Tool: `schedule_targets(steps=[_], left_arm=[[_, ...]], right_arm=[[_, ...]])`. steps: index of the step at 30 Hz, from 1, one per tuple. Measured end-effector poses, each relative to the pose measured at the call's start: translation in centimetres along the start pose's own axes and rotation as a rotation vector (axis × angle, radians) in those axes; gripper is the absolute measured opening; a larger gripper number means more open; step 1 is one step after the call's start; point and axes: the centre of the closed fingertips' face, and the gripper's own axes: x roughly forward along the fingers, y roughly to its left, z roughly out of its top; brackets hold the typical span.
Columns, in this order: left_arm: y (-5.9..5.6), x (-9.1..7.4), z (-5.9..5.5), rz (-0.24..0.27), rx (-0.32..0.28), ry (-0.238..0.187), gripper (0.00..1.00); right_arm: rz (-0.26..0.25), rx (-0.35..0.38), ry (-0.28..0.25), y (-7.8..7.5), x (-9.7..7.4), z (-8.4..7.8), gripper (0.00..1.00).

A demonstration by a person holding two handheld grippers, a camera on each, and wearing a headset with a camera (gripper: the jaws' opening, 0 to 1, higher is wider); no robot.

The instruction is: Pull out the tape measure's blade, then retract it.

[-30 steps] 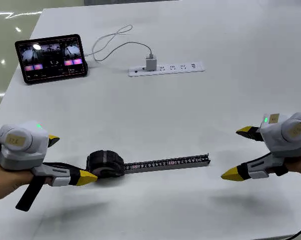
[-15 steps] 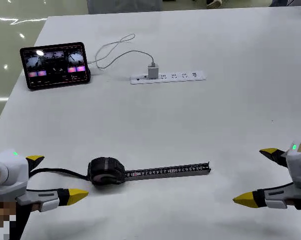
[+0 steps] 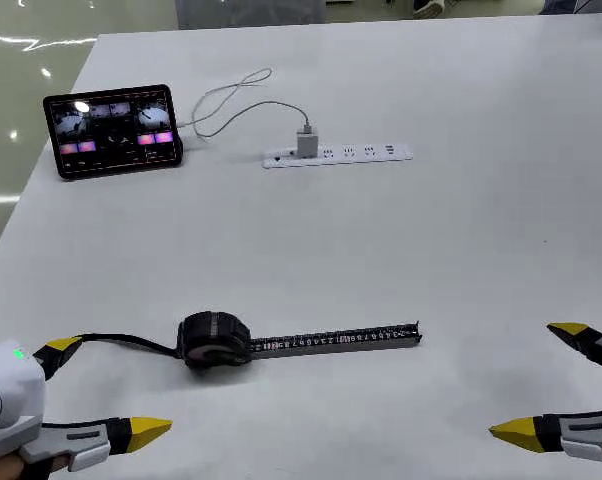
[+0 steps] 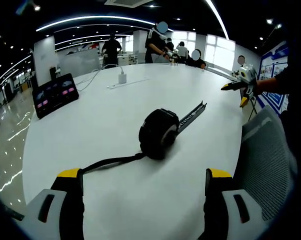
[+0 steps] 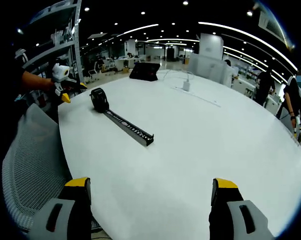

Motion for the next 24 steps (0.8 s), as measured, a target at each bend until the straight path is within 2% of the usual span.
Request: schedule_targets(steps=[5, 7, 10, 16, 24], left_arm=[[-0.2, -0.4, -0.2, 0.003, -0.016, -0.016, 0.99], [-0.3, -0.5, -0.2, 0.005, -0.03, -0.023, 0.99], [-0.3, -0.6, -0.2, 0.011, -0.026, -0.014, 0.99], [-0.2, -0.7, 0.2, 0.019, -0.025, -0.027, 0.99], [-0.2, -0.9, -0.2, 0.021, -0.025, -0.02, 0.99]], right_arm=[[-0.041, 0.011, 0.02, -0.5, -0.9, -0.9, 0.99], [-0.053, 0.026, 0.007, -0.4, -1.2, -1.2, 0.99], [-0.065, 0.023, 0.011, -0.3, -1.6, -1.8, 0.99], [-0.054, 0.033, 0.014, 0.1, -2.1, -2.2, 0.99], [-0.037, 0.013, 0.012, 0.2, -2.3, -1.9, 0.99]])
